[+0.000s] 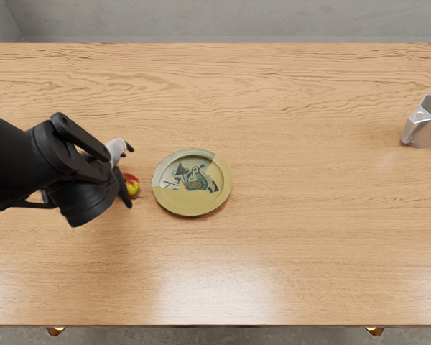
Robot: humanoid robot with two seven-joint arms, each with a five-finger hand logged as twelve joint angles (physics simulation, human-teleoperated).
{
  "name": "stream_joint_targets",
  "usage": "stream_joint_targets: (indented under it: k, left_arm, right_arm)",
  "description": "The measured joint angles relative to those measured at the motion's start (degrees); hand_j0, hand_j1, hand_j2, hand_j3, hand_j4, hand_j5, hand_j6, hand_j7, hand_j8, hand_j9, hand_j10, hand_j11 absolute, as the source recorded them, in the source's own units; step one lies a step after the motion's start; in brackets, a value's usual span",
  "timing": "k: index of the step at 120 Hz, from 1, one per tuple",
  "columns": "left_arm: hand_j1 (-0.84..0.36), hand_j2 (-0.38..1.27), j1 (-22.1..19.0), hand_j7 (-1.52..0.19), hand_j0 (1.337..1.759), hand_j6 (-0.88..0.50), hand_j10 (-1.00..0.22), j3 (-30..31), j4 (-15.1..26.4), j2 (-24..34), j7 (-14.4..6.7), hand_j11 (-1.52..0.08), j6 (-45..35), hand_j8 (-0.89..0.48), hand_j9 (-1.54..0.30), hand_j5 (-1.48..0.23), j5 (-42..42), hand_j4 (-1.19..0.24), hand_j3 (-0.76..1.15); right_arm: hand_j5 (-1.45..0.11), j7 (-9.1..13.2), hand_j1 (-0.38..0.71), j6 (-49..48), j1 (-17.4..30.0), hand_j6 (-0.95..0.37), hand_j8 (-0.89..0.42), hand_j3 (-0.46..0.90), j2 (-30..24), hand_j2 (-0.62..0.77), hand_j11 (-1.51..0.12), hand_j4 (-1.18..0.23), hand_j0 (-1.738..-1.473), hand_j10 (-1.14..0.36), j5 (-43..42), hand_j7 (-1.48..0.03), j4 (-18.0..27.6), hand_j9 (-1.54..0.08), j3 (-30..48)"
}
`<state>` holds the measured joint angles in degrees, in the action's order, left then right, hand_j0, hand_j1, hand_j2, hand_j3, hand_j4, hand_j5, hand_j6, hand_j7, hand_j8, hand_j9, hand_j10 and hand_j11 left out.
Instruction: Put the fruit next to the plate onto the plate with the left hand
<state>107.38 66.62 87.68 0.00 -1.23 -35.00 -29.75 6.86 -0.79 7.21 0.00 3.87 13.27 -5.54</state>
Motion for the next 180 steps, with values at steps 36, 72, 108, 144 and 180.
stream_joint_targets:
  k: [36, 72, 108, 144, 180]
  left_arm:
    - [0.10, 0.04, 0.0, -0.27, 1.658, -0.21, -0.21, -1.4, 0.1, 0.0, 0.0, -0.27, 0.0, -0.21, -0.27, -0.27, 2.1, -0.21, 0.00]
    - [0.05, 0.05, -0.8, -0.33, 1.658, -0.25, -0.25, -0.4, 0.6, 0.0, -0.1, -0.33, 0.0, -0.25, -0.33, -0.33, 1.8, -0.25, 0.00]
    - [-0.09, 0.07, -0.8, -0.47, 1.658, -0.36, -0.36, -0.2, 0.6, 0.0, -0.4, -0.47, 0.0, -0.36, -0.47, -0.47, 1.7, -0.36, 0.00]
    - [-0.12, 0.08, -0.7, -0.51, 1.658, -0.39, -0.39, 0.9, 0.5, 0.0, -0.5, -0.51, 0.0, -0.39, -0.51, -0.51, 2.0, -0.39, 0.00]
    - [-0.12, 0.08, -0.3, -0.51, 1.658, -0.39, -0.39, 1.7, 2.4, 0.0, -1.0, -0.51, 0.0, -0.39, -0.51, -0.51, 8.2, -0.39, 0.00]
  right_arm:
    - [-0.02, 0.0, -0.33, 0.0, 0.0, -0.01, -0.01, 0.00, 0.0, 0.00, -0.02, -0.01, -1.658, -0.01, 0.0, -0.02, 0.0, -0.02, 0.0]
    - [-0.02, 0.0, -0.33, 0.0, 0.0, -0.01, -0.01, 0.00, 0.0, 0.00, -0.02, -0.01, -1.658, -0.01, 0.0, -0.02, 0.0, -0.02, 0.0]
    - [-0.02, 0.0, -0.33, 0.0, 0.0, -0.01, -0.01, 0.00, 0.0, 0.00, -0.02, -0.01, -1.658, -0.01, 0.0, -0.02, 0.0, -0.02, 0.0]
    - [-0.02, 0.0, -0.33, 0.0, 0.0, -0.01, -0.01, 0.00, 0.0, 0.00, -0.02, -0.01, -1.658, -0.01, 0.0, -0.02, 0.0, -0.02, 0.0]
    - [-0.02, 0.0, -0.33, 0.0, 0.0, -0.01, -0.01, 0.00, 0.0, 0.00, -0.02, -0.01, -1.658, -0.01, 0.0, -0.02, 0.0, -0.02, 0.0]
